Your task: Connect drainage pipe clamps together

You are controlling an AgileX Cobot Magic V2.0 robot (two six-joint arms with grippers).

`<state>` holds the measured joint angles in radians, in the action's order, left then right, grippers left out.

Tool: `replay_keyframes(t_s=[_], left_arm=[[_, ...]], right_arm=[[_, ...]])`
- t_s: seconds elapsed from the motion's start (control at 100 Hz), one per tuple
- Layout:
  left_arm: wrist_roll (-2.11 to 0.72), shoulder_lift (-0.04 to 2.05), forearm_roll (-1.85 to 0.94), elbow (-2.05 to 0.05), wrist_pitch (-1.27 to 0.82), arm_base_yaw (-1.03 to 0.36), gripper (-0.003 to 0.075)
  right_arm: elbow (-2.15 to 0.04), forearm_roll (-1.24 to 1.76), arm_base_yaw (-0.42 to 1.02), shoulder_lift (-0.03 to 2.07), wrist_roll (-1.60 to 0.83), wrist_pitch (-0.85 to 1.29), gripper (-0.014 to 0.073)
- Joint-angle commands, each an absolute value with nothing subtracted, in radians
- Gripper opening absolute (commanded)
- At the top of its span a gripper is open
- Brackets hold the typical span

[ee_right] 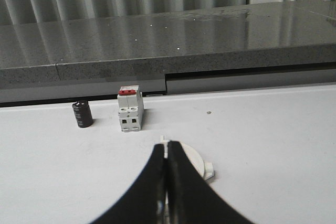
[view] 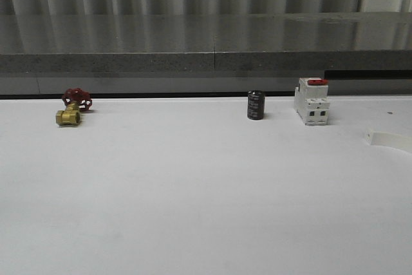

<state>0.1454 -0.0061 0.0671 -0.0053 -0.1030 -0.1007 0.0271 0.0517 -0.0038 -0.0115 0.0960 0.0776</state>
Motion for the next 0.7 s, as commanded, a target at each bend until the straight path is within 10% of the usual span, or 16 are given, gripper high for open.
replay_keyframes(t_s=[0.0,0.69], left_arm=[[0.15,-0.038,0.067,0.031,-0.019,-0.098,-0.002],[0.15,0.026,0.064,-0.144,-0.097,-0.098,-0.002]], right_arm=[[0.011,0.046,-0.011,-0.03,0.091,-0.008,-0.0069],[0.011,0.046,-0.011,-0.03,0.091,-0.008,-0.0069]])
